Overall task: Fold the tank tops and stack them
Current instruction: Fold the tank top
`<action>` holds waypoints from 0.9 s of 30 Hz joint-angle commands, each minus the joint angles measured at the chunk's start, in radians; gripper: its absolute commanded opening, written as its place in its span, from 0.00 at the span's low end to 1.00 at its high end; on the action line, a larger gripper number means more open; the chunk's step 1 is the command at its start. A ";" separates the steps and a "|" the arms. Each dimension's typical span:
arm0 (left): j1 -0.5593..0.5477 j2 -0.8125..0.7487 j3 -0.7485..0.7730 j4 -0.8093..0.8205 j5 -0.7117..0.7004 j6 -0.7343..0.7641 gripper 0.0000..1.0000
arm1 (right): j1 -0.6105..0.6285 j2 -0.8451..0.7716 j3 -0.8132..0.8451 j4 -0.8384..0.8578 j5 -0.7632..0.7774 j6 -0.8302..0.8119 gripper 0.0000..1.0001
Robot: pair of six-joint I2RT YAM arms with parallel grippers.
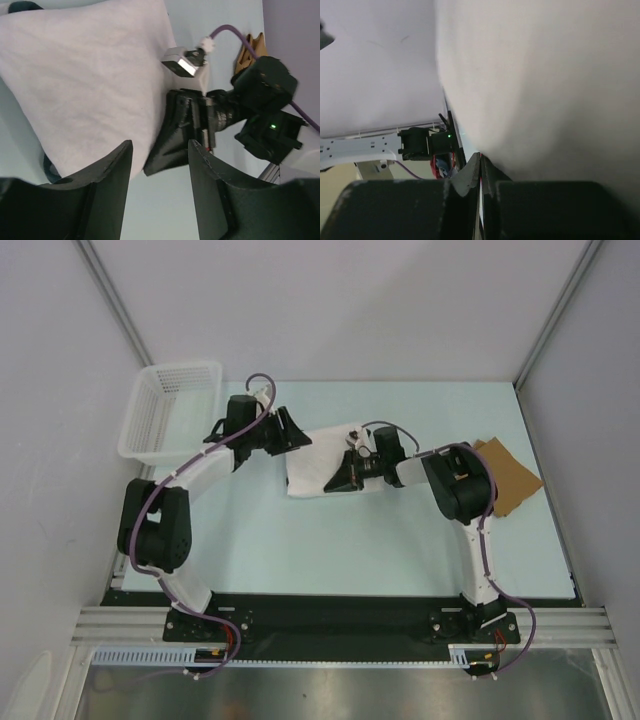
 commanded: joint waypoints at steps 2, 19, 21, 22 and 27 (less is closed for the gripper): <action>-0.027 0.008 -0.068 0.138 0.110 -0.034 0.54 | -0.044 0.099 0.044 -0.010 0.008 0.024 0.03; -0.073 0.113 -0.241 0.441 0.280 -0.169 0.52 | -0.140 -0.143 -0.027 -0.244 0.115 -0.122 0.02; -0.070 0.130 -0.281 0.505 0.300 -0.194 0.50 | -0.145 -0.106 -0.035 -0.255 0.112 -0.128 0.02; -0.065 0.139 -0.295 0.517 0.302 -0.195 0.50 | -0.143 -0.092 -0.042 -0.238 0.107 -0.115 0.01; -0.041 0.153 -0.367 0.525 0.290 -0.159 0.50 | -0.166 -0.017 -0.058 -0.215 0.109 -0.099 0.00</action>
